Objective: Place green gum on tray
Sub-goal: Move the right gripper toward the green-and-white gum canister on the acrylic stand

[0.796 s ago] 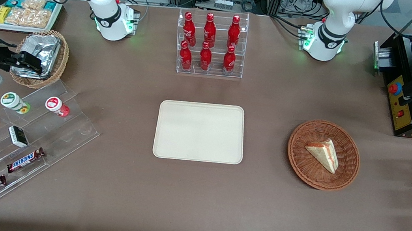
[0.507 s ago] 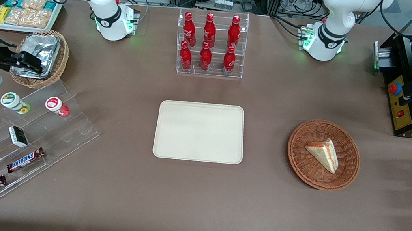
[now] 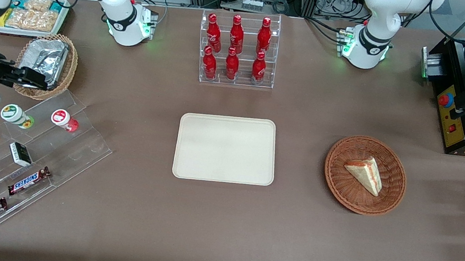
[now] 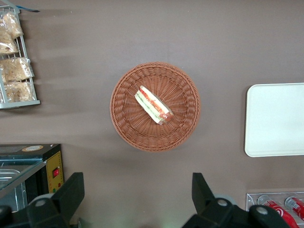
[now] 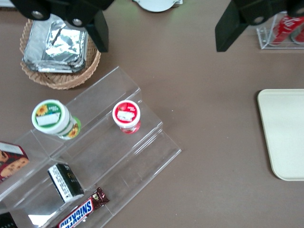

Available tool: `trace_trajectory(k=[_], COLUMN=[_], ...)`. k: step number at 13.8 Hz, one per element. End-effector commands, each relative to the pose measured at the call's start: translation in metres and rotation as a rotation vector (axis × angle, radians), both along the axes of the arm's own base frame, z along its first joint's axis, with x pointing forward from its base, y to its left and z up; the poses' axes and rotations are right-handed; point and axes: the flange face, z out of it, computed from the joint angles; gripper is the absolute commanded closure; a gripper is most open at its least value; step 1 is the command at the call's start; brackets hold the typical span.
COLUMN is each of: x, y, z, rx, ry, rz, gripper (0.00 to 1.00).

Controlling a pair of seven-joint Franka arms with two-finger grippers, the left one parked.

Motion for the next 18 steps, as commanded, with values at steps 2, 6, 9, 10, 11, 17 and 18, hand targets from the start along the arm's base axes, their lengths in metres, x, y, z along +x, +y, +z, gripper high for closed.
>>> trace_trajectory(k=[2, 6, 9, 10, 11, 17, 18], x=[-0.003, 0.001, 0.003, 0.002, 0.001, 0.002, 0.0], y=[-0.04, -0.086, -0.116, -0.124, -0.13, -0.153, -0.162], z=[-0.031, -0.061, -0.081, -0.086, -0.092, -0.123, -0.129], rx=[0.046, 0.075, 0.098, 0.105, 0.109, 0.103, 0.099], ry=[-0.041, -0.051, -0.048, -0.051, -0.056, -0.112, -0.119], rz=[0.121, 0.291, 0.457, 0.503, 0.538, 0.764, 0.766], gripper=[0.0, 0.0, 0.0, 0.0, 0.0, 0.0, 0.0])
